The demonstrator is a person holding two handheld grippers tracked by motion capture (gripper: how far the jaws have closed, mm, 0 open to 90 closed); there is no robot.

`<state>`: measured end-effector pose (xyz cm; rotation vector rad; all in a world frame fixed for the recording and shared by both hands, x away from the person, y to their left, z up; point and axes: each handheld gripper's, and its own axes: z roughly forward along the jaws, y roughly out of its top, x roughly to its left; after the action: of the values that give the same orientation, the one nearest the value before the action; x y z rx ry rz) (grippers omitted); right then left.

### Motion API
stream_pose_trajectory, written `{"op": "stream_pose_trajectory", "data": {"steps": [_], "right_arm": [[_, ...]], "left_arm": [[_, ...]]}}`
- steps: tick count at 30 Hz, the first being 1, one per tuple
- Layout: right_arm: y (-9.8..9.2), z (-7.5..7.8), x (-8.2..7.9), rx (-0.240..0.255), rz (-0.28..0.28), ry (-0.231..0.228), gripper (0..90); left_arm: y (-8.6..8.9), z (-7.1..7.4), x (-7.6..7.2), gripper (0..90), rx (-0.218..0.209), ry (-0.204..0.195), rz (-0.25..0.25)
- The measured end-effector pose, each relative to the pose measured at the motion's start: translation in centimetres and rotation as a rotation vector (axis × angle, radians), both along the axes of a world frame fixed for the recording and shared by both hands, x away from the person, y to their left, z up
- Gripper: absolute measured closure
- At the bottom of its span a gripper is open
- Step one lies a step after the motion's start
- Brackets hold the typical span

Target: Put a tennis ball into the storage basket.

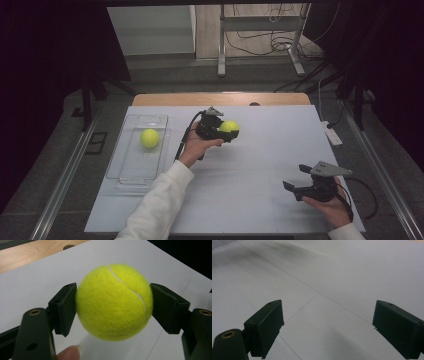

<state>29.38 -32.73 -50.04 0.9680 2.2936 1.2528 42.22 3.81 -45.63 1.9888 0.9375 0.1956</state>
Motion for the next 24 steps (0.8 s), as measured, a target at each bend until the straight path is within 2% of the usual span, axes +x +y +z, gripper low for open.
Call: {"op": "stream_pose_trajectory", "data": {"steps": [24], "right_arm": [[0.0, 0.0, 0.0, 0.002, -0.006, -0.002, 10.3]], "left_arm": [[0.6, 1.1, -1.6, 27.0, -0.021, -0.039, -0.023]]}}
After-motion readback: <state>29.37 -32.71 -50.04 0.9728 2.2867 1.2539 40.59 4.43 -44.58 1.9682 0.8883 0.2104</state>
